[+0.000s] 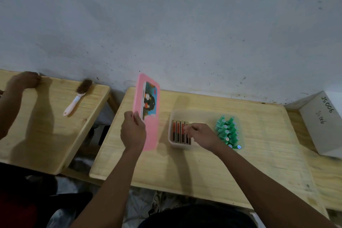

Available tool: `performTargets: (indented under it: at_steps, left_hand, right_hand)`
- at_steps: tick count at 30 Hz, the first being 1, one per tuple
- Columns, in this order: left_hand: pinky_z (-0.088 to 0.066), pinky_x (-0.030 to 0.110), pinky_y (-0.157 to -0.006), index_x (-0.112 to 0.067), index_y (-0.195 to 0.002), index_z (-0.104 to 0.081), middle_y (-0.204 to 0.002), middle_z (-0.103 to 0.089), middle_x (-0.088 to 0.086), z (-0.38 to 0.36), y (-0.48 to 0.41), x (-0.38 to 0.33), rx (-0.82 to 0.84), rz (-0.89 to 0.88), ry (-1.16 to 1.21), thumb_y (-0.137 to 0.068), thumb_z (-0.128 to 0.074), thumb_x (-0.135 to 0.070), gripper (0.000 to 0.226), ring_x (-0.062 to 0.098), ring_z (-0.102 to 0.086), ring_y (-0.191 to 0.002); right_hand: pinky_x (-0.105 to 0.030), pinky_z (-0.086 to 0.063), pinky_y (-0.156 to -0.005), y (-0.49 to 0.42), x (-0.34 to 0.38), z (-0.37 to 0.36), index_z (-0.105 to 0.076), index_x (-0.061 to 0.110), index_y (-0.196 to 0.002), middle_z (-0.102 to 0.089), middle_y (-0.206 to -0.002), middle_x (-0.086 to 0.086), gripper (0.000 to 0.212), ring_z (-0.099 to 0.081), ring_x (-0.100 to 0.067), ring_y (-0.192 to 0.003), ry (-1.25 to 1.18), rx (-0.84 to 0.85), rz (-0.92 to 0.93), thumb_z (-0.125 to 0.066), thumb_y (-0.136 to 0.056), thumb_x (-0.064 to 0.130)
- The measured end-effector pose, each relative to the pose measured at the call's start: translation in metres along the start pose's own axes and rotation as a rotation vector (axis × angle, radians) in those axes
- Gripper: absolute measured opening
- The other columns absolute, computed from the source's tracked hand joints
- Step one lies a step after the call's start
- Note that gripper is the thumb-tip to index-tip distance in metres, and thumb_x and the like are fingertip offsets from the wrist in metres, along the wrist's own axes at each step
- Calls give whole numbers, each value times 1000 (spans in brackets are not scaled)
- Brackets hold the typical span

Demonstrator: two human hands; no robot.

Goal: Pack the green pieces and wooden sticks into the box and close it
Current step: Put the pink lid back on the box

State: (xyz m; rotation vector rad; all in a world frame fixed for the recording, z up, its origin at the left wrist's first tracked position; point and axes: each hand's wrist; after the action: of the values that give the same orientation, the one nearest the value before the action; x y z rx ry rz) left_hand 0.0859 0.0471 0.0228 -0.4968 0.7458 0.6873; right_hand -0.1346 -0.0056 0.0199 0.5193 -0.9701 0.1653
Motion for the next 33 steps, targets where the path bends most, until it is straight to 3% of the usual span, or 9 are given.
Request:
performTargets:
  at_steps: [4,9,12,14,19,23,26,29,33]
  left_hand:
    - [-50,26,-52,-8,-98,-48,-82,-54,-7,9,8,-60,-115,-182,193,-101,-39,-31,25,7,-54,-63]
    - [-44,8,-55,-10,-98,-50,-83,-54,-11,-11,33,-99,61,-45,537,-100,-42,-26,18,-10,-54,-68]
    - [-48,21,-63,-13,-96,-51,-82,-58,-4,-27,49,-97,109,84,653,-99,-45,-27,16,-1,-55,-68]
    - [-48,29,-67,-17,-91,-52,-80,-60,-1,-36,58,-98,132,180,725,-98,-47,-27,13,9,-55,-69]
    - [-49,15,-59,-15,-94,-56,-83,-66,0,-56,71,-106,335,330,865,-96,-53,-23,9,10,-61,-72]
    - [-52,24,-56,-11,-104,-53,-94,-65,13,-68,62,-97,495,559,1022,-93,-54,-13,11,20,-61,-78]
    - [-57,31,-62,-9,-114,-50,-105,-65,16,-72,40,-77,382,680,1113,-93,-54,-15,23,27,-64,-90]
    - [-50,35,-73,-15,-100,-60,-107,-67,14,-71,21,-55,280,622,808,-87,-59,-25,16,25,-63,-88]
    - [-41,27,-66,-8,-95,-65,-90,-67,9,-70,26,-39,365,298,331,-89,-56,-21,17,26,-63,-84]
  right_hand:
    - [-45,-52,-95,7,28,0,-61,27,-110,-64,-111,-5,22,-61,-20,-105,-459,-34,-116,-51,-96,42]
    - [-41,-55,-80,17,37,14,-47,9,-121,-64,-106,-17,28,-64,-26,-89,-1139,-79,-80,-54,-97,23]
    - [-39,-52,-82,16,19,30,-48,18,-124,-63,-105,-10,43,-60,-21,-85,-930,-408,-234,-68,-86,24]
    - [-35,-48,-67,22,3,40,-50,25,-119,-61,-104,-6,53,-57,-21,-80,-747,-560,-359,-73,-73,35]
    - [-33,-47,-64,39,-11,49,-61,6,-88,-62,-78,-14,4,-57,-22,-67,-1041,-435,-286,-59,-84,6]
    - [-39,-51,-75,37,-26,64,-57,2,-119,-67,-112,-20,25,-63,-25,-87,-1049,-541,-188,-54,-97,13]
    - [-45,-55,-78,40,-42,88,-59,14,-120,-69,-110,-10,23,-65,-26,-92,-842,-533,-178,-52,-98,17]
    - [-44,-55,-85,43,-56,108,-63,22,-114,-69,-109,-5,20,-64,-23,-97,-582,-512,-121,-52,-98,20]
    - [-29,-47,-67,32,-66,111,-60,19,-110,-65,-101,3,19,-59,-13,-88,-257,-508,-69,-45,-100,24]
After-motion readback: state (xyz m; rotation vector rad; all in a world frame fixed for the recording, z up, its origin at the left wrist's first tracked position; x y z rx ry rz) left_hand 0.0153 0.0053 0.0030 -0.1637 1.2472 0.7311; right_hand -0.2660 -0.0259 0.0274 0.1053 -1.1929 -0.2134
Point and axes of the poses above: each hand's wrist, its own y-axis away from the middle knuckle, its own z-axis out of the back of the hand, x = y × z
